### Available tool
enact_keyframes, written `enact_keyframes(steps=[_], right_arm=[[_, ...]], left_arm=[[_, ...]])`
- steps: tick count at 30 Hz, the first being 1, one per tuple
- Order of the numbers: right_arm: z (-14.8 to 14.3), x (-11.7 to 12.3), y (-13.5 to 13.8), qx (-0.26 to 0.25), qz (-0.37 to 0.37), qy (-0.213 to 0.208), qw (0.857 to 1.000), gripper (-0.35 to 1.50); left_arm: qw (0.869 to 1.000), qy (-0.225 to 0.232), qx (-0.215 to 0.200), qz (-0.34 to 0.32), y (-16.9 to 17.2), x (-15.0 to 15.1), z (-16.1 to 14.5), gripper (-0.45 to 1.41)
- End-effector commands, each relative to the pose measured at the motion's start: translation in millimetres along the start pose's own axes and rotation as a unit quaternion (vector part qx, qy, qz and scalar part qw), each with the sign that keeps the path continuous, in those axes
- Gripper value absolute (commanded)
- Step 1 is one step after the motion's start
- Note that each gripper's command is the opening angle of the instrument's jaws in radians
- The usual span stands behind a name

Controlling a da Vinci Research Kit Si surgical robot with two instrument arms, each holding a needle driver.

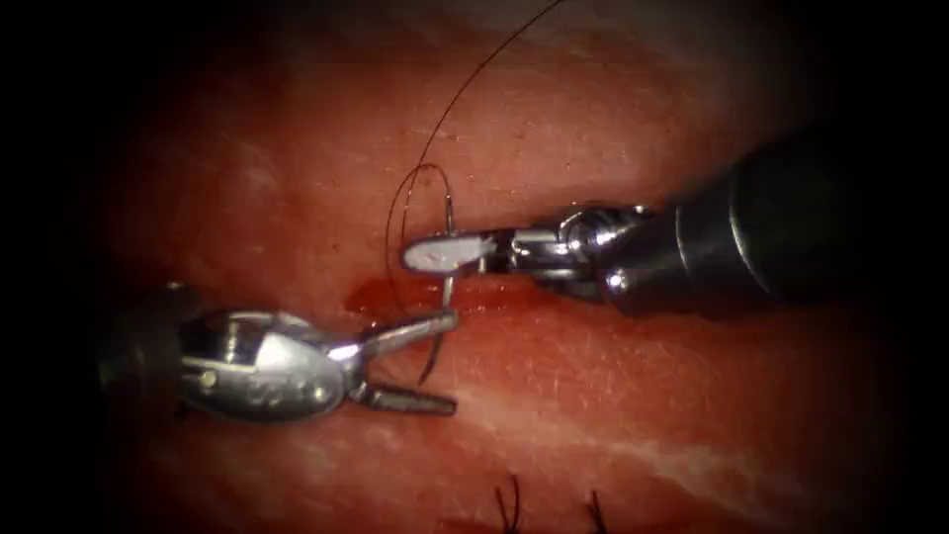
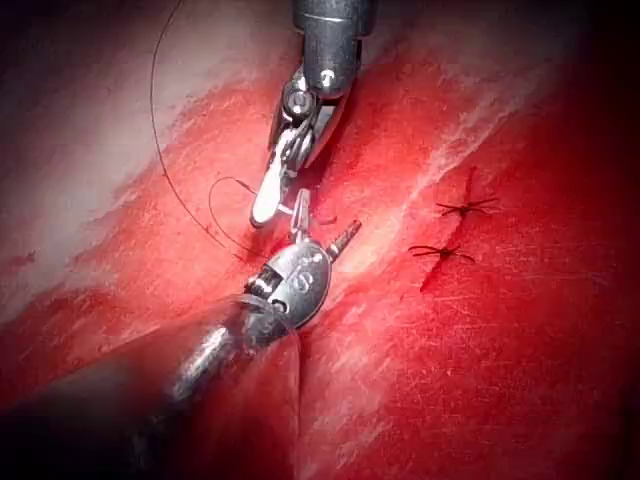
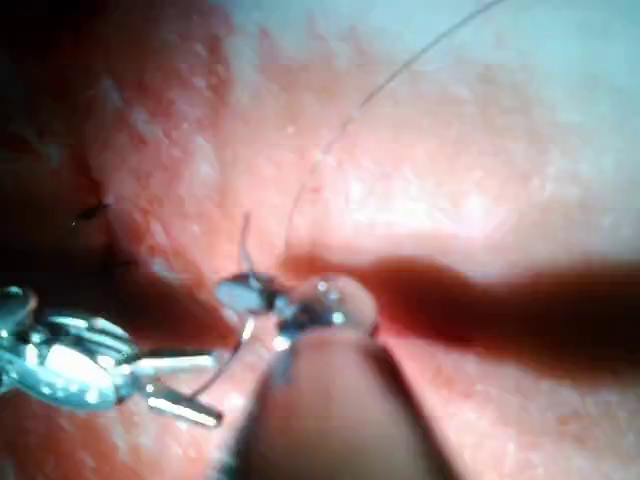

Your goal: Wound Closure

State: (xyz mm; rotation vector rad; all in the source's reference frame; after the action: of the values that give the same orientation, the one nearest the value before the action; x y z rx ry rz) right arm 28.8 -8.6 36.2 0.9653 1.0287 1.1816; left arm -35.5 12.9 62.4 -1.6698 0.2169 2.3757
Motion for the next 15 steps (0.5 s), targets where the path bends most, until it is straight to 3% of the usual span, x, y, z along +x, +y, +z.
enact_keyframes(steps=[1, 2, 4, 9, 11, 12, 15], right_arm=[[0.4, -1.0, 0.6, 0.002, -0.006, -0.001, 1.0, -0.35], [0.3, -0.8, 0.8, 0.002, -0.035, 0.006, 0.999, -0.35], [0.2, -0.7, 1.0, 0.002, -0.057, 0.012, 0.998, -0.35], [-0.1, -0.1, 1.6, 0.002, -0.083, 0.017, 0.996, -0.35], [-0.3, 0.0, 2.0, 0.007, -0.129, 0.026, 0.991, -0.35], [-0.4, 0.0, 1.9, 0.009, -0.141, 0.027, 0.99, -0.35], [-0.3, -0.3, 1.5, 0.019, -0.18, 0.023, 0.983, -0.35]], left_arm=[[1.0, 0.0, 0.001, -0.004, 0.6, -0.5, 0.8, 0.54], [1.0, -0.01, -0.006, -0.027, 0.7, -0.4, 0.5, 0.64], [0.999, -0.014, -0.02, -0.049, 0.8, -0.5, -0.1, 0.66], [0.995, -0.04, -0.05, -0.071, 1.2, -1.3, -1.5, 0.44], [0.988, -0.064, -0.081, -0.113, 0.7, -2.7, -2.5, -0.35], [0.987, -0.065, -0.083, -0.118, 0.5, -3.0, -2.6, -0.45], [0.984, -0.073, -0.089, -0.14, -0.3, -4.0, -2.3, -0.45]])
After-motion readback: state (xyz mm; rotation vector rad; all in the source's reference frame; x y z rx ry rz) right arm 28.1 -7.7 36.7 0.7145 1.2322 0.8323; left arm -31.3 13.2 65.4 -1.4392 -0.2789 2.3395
